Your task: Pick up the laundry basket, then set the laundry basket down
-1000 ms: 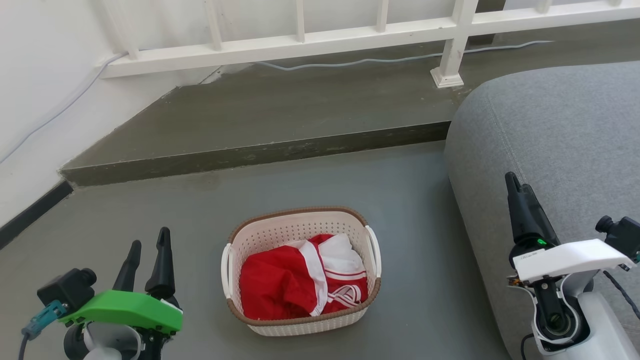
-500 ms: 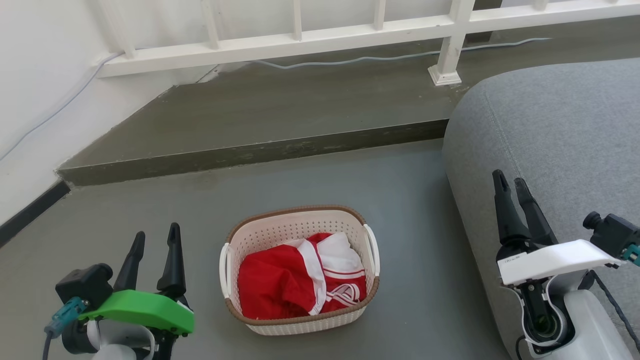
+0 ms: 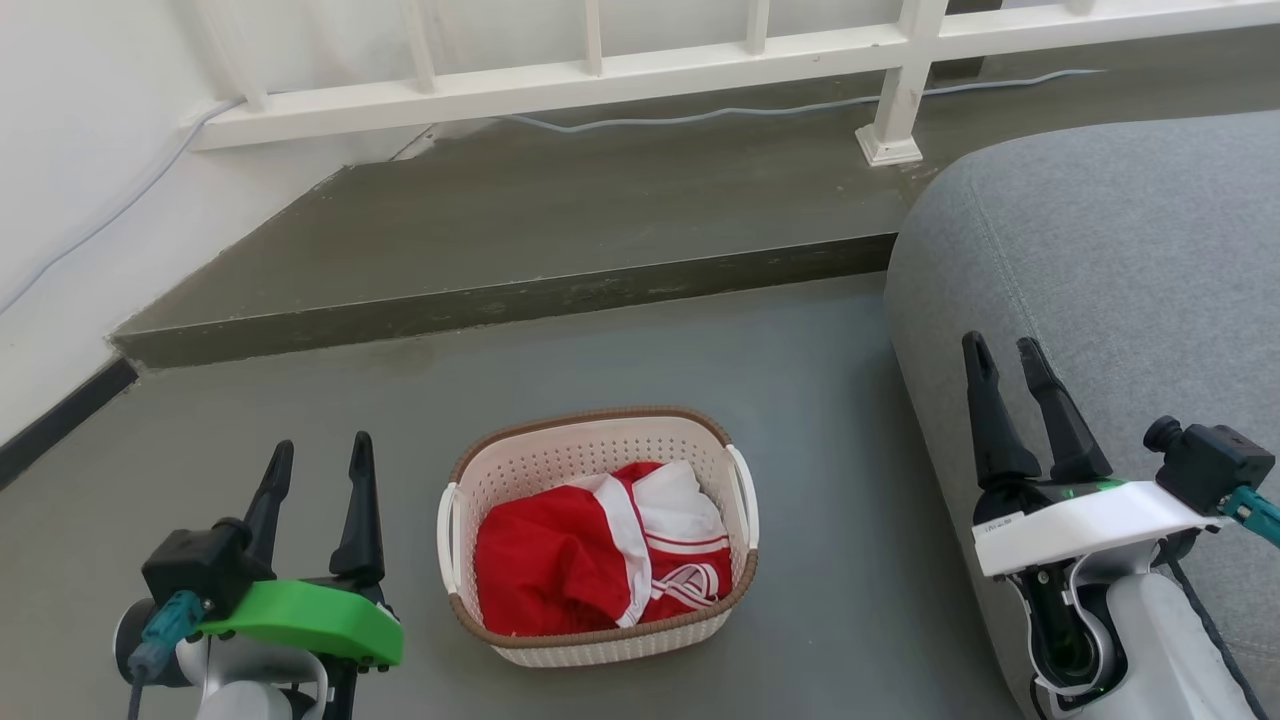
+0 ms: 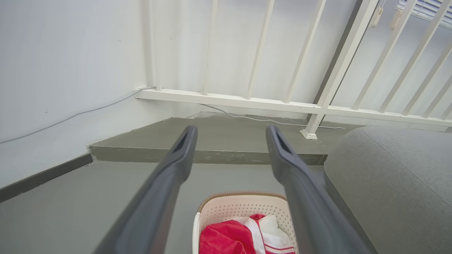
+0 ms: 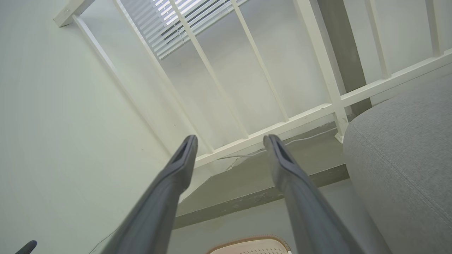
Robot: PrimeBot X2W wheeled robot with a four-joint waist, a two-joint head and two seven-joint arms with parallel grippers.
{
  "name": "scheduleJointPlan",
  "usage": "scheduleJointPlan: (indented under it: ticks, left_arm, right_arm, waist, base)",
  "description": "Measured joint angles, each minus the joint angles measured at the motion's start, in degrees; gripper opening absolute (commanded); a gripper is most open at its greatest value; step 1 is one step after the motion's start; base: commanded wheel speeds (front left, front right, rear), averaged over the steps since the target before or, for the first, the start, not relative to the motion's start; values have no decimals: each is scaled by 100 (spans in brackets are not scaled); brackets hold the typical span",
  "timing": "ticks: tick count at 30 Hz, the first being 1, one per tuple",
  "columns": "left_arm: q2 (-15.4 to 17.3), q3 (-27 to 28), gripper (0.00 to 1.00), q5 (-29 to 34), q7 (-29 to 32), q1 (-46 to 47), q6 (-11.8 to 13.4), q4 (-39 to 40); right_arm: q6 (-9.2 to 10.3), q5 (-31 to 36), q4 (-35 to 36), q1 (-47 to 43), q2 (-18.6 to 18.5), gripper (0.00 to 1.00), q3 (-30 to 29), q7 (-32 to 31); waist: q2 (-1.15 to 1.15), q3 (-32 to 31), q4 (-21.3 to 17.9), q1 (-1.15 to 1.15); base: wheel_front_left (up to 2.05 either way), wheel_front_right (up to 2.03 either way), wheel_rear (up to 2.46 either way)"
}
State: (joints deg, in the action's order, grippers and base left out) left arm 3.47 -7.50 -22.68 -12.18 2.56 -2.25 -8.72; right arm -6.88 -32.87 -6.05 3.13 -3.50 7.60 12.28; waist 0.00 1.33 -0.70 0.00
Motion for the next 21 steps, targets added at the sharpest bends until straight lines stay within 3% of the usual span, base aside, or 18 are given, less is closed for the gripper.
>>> scheduleJointPlan:
  ticks: [11, 21]
  left_arm:
    - [-14, -43, 100, 759, -221, 80, 0, 67]
    - [-38, -19, 100, 792, -225, 103, -2, 86]
  right_arm:
    - [-18, 720, 77, 64, 10, 100, 8, 190]
    - [-18, 815, 35, 99, 29, 100, -97, 190]
  waist:
    - [0, 42, -2, 0]
    - [0, 66, 5, 0]
  base:
    - [0, 0, 0]
    - [0, 0, 0]
